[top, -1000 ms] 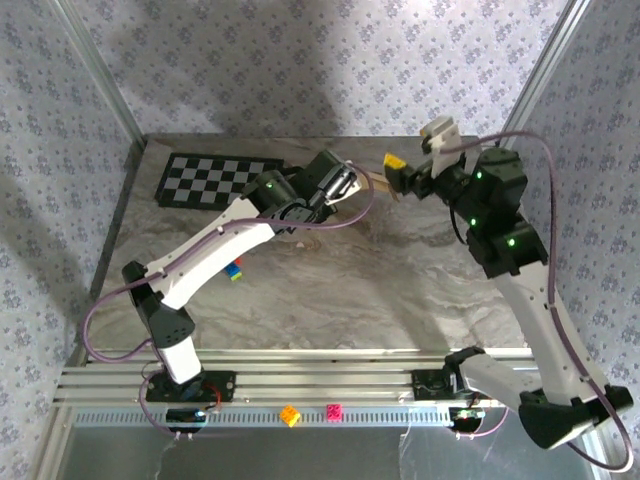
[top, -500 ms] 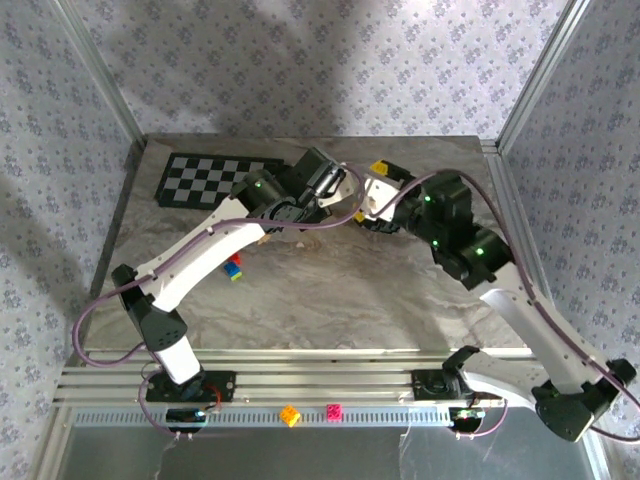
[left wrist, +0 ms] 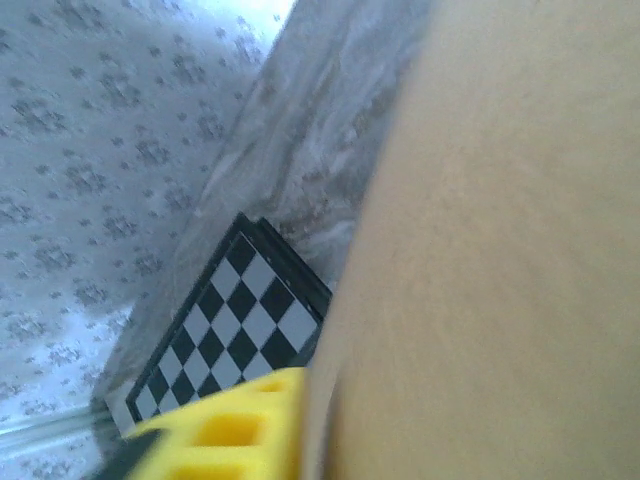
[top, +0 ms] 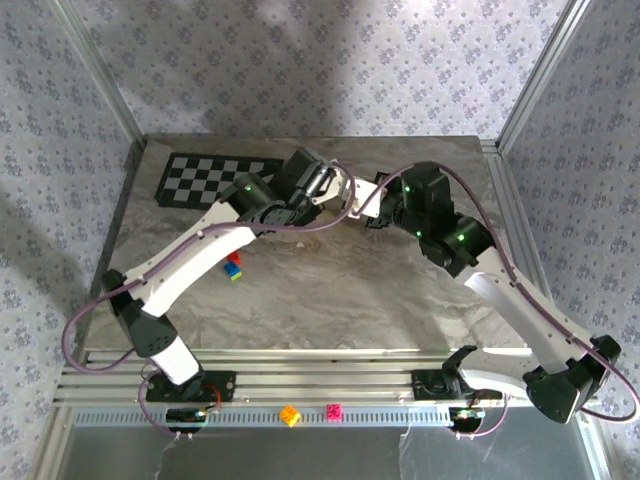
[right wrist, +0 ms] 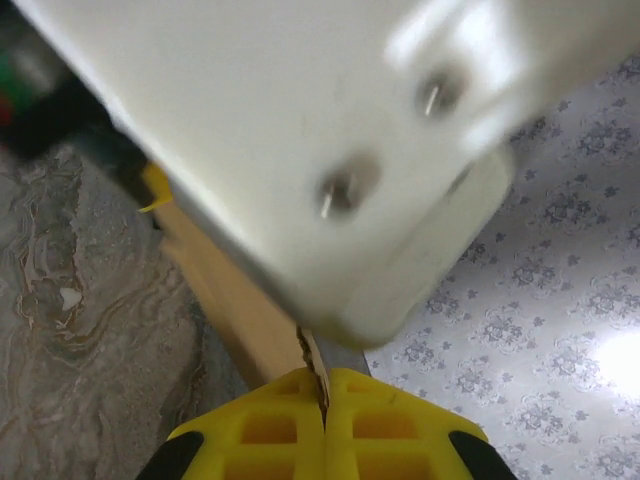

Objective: Fold the paper box

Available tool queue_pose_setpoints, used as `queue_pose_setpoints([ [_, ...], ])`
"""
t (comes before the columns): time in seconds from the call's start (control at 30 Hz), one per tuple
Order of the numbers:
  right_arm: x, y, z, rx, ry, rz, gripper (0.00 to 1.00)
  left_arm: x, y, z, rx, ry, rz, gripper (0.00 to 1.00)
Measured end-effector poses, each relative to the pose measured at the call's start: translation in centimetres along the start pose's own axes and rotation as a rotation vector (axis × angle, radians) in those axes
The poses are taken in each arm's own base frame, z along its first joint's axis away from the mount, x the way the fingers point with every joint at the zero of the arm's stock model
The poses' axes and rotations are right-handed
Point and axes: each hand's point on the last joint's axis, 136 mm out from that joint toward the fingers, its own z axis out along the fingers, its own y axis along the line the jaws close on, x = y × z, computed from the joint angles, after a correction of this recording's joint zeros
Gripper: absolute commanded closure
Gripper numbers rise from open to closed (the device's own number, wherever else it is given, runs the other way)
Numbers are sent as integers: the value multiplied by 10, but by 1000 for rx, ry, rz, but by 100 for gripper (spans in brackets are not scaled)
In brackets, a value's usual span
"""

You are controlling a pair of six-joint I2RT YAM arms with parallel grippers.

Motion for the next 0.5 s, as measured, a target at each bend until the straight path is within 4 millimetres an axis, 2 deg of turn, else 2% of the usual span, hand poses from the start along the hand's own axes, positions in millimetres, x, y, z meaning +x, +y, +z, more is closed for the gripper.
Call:
queue_pose_setpoints([
  [0.03,2,-1,1,1,5,12,100,-6,5,-7,-13,-38,-29,2],
  [0.07,3,-3,2,3,11,29,100,-15,13,-17,-32,-90,-72,0],
  [0.13,3,-15,3,16,25,83,100,-27,31,-39,-77,-183,-168,0],
  [0.27,-5,-54,-5,106,22,262,100,-44,80,-94,-163,-387,-435,0],
  [0.4,-4,-100,-27,192,-16,564,100,-36,144,-130,-224,-517,-726,1],
  [0.5,12,-135,-42,232,-37,817,100,-19,182,-138,-242,-561,-908,3],
])
